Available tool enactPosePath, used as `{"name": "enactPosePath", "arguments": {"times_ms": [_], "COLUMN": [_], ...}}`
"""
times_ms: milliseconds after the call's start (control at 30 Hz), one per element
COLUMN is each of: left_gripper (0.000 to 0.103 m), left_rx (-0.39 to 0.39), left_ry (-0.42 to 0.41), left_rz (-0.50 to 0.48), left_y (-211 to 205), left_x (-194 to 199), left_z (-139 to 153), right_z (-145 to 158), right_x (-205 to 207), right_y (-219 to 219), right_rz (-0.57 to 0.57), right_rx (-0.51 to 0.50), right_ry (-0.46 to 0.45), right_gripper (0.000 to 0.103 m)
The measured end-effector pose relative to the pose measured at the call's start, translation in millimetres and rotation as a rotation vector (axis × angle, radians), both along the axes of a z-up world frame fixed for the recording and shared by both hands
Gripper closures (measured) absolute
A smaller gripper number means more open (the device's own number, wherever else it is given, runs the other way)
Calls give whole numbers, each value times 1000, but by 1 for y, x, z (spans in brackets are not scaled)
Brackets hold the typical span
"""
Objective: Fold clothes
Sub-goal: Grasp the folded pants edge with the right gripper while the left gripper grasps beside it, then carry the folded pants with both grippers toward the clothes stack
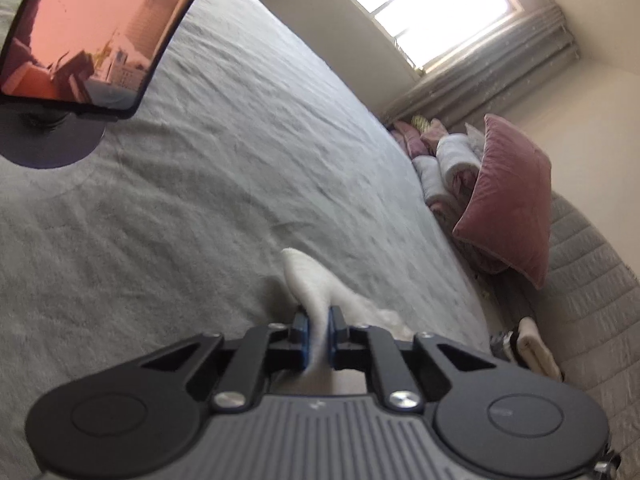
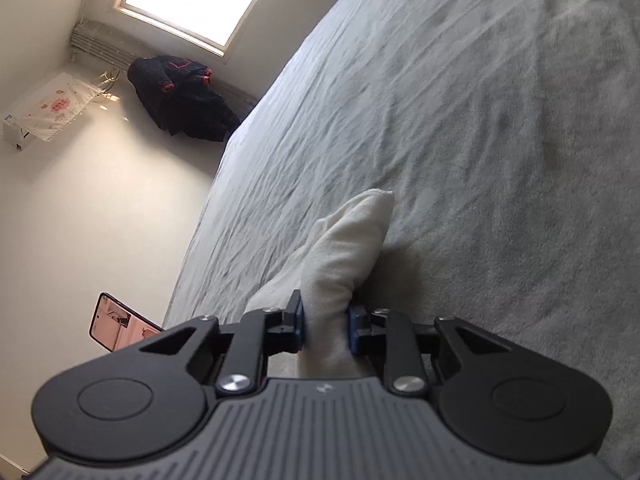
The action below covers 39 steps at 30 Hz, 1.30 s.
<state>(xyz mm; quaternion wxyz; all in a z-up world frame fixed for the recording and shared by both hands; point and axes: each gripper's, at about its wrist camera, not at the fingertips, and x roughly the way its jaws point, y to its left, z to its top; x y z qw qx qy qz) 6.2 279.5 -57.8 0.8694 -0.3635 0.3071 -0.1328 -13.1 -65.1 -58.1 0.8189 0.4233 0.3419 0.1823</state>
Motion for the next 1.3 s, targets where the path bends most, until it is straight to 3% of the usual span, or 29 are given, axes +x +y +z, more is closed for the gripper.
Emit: {"name": "enactPosePath", "arguments": {"times_ms": [67,233,367,500,533,600,633,667,833,900,933,1000,1033,1300], "left_gripper": [95,95,95,93,90,72,59,57,58,65,72,84,88,92], "left_rx": [-15,35,77,138,161,210,213,199,97,93,90,68,59,58], "left_ry": [-4,-44,-6,51,68,89,95,103,120,117,115,109,104,2], "left_rz": [14,21,0,-29,-28,-13,-9,-13,-73,-102,-112,-95,-88,-86], "left_y": [-3,-31,-49,-56,-57,-54,-51,-48,-45,-51,-53,-53,-53,-75], "left_x": [-1,2,15,26,28,30,31,32,42,43,44,43,42,37], "left_z": [1,20,28,24,22,19,17,15,2,-3,-5,-7,-8,16], "right_z": [6,22,35,28,25,19,15,13,3,1,1,1,1,33], "right_x": [-3,-7,-9,-3,-1,-2,-3,-3,2,4,5,6,6,-5], "right_y": [-5,-25,-44,-54,-55,-60,-63,-65,-58,-52,-47,-43,-43,-47], "right_rz": [7,10,-3,28,38,43,41,40,66,85,87,84,81,34], "right_rx": [-3,-21,-76,-116,-122,-118,-110,-102,-69,-78,-92,-114,-125,-223], "right_ry": [-14,-45,-72,-19,-1,16,19,23,37,27,22,18,18,-109], "right_gripper": [79,82,82,79,79,74,63,54,53,54,57,77,79,82]}}
